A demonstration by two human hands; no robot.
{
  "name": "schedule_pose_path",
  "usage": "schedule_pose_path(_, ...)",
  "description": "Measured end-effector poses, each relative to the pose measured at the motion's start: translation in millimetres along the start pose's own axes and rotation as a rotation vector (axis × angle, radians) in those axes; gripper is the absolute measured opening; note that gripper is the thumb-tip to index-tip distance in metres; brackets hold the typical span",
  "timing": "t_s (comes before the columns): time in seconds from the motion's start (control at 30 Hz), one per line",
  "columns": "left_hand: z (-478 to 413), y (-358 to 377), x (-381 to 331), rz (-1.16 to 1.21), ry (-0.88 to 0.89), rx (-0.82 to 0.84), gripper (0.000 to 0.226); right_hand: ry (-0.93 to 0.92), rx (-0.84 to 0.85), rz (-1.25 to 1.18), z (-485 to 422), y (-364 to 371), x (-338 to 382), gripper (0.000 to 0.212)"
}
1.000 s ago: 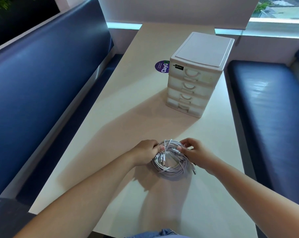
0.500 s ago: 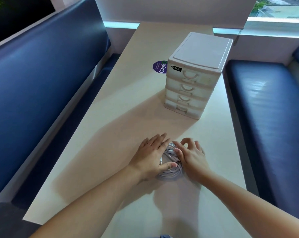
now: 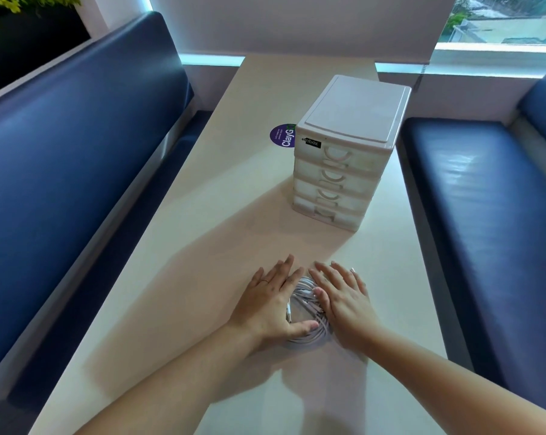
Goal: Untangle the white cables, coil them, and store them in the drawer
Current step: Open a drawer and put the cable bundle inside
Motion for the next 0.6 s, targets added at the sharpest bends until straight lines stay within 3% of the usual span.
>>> schedule_pose_path(0.17,1,-4,-1,-0.001,-0.001,0.034,0.103,0.017,0.075,-0.023,-2,-5,3,0.101)
schedule_pose_path(0.27,3,-9,-3,0.057,-0.008,0.063,0.092,0.01,0.128,-0.076,-3,-11,4,0.1)
schedule_pose_path(0.4,0,-19,-5,0.222,-0.029,-0.013,0.066,-0.046,0.062,-0.216,-4,-31,4,0.051)
schedule_pose_path(0.5,-8,-38,-5,0.336,-0.022,-0.136,0.042,-0.123,-0.212,-0.283,-9,-64,2,0.018)
schedule_pose_path(0.6,-21,-66,-6,0.498,-0.073,-0.278,0.023,-0.214,-0.507,-0.255,-20,-112,1,0.01)
Point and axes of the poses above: each hand's wrist, its own z-axis away from the middle knuckle, its own y-axis out of the palm, x = y × z, the point moved 2 cm from there along -z, towards the middle knuckle, and after that the axes turned 4 degrees about -z, right-handed, at the moved point
